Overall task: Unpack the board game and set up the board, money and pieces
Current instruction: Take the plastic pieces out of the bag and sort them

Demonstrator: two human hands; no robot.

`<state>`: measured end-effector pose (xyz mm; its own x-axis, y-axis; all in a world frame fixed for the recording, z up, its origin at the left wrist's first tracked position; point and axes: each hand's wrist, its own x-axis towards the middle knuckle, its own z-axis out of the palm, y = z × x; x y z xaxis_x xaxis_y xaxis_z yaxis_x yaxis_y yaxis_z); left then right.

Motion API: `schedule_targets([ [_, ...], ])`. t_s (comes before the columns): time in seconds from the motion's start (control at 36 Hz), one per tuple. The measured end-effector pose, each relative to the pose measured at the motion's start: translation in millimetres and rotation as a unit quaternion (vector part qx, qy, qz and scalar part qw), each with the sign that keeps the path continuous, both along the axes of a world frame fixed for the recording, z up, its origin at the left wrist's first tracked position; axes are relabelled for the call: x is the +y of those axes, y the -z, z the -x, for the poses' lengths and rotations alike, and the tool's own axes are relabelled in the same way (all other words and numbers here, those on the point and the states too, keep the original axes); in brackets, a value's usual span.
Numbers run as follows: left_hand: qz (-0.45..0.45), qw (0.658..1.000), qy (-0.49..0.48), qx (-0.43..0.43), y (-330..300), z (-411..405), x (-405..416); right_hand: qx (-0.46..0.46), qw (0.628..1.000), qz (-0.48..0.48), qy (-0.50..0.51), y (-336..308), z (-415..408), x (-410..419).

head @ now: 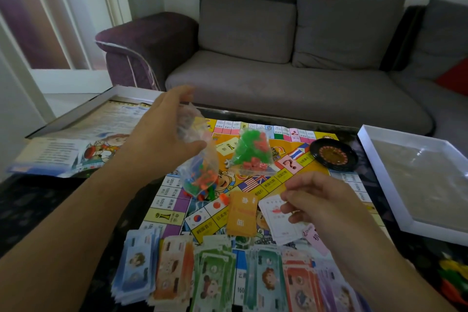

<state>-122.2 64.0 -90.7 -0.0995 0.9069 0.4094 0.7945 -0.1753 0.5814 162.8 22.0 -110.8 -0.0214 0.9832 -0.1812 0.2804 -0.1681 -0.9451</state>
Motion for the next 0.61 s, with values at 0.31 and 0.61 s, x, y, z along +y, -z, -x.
schedule_targets([
  [0.31, -0.046, 0.995, 0.006, -0.087, -15.5, 6.1, -12.1, -0.035, 0.999, -0.029, -0.015, 3.1, -1.5, -1.1],
  [0.61, -0.047, 0.995, 0.02, -0.086, -14.6, -1.2, -17.2, -0.082, 0.994, -0.056, -0.033, 5.5, -0.9, -4.1],
])
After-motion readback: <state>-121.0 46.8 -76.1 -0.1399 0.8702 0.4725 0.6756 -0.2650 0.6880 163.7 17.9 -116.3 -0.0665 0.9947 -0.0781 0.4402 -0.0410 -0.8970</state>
